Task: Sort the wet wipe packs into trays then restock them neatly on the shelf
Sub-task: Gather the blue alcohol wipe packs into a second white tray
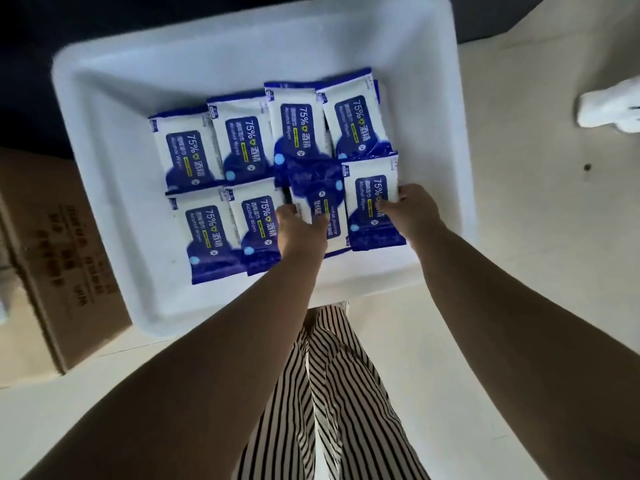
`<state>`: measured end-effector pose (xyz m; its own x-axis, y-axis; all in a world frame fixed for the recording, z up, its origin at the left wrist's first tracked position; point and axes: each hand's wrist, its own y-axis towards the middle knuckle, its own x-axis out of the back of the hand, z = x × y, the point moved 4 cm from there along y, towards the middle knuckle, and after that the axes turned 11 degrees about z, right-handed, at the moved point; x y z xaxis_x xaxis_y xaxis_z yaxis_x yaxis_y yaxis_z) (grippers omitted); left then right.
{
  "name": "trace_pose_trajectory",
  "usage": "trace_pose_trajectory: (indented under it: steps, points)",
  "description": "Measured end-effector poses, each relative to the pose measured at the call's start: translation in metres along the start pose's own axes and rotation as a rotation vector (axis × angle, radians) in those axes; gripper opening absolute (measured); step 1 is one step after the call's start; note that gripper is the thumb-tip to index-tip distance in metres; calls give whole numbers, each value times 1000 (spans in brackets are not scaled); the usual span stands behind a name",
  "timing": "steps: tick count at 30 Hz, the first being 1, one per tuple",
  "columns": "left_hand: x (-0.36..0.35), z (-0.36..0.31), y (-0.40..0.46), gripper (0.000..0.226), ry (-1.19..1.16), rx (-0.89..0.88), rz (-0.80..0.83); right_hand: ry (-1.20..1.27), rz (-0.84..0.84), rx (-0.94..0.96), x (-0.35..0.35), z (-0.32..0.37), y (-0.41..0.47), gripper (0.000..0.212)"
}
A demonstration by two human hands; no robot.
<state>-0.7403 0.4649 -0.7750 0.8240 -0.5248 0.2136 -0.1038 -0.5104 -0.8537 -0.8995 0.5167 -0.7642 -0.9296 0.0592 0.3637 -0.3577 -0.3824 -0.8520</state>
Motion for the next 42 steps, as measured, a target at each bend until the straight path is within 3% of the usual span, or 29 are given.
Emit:
trace_pose_trajectory:
  steps: [3,7,12,15,18,29,31,34,42]
  points:
    - [14,-13,-33,56,158,-32,35,-148,-6,-78,13,11,-32,47]
    - [59,-56,-94,57,424,-215,50,-304,35,53,30,59,-94,40]
    - [139,-136,-192,51,871,-508,-86,-668,54,431,54,166,-206,45]
    - [188,-171,-250,43,966,-640,-269,-802,6,662,62,225,-277,43]
    - [225,-196,-308,52,1054,-720,-384,-863,-10,837,59,273,-344,43]
    - [367,-214,-486,54,1057,-765,-710,-984,-135,1172,20,365,-546,38]
    - [426,-171,-547,52,1012,-814,-834,-1008,-241,1296,-34,372,-622,36]
    - [443,-171,-556,49,955,-827,-836,-959,-272,1303,-31,384,-640,33]
    - [568,-91,-651,42,876,-907,-959,-873,-432,1345,-123,389,-748,35]
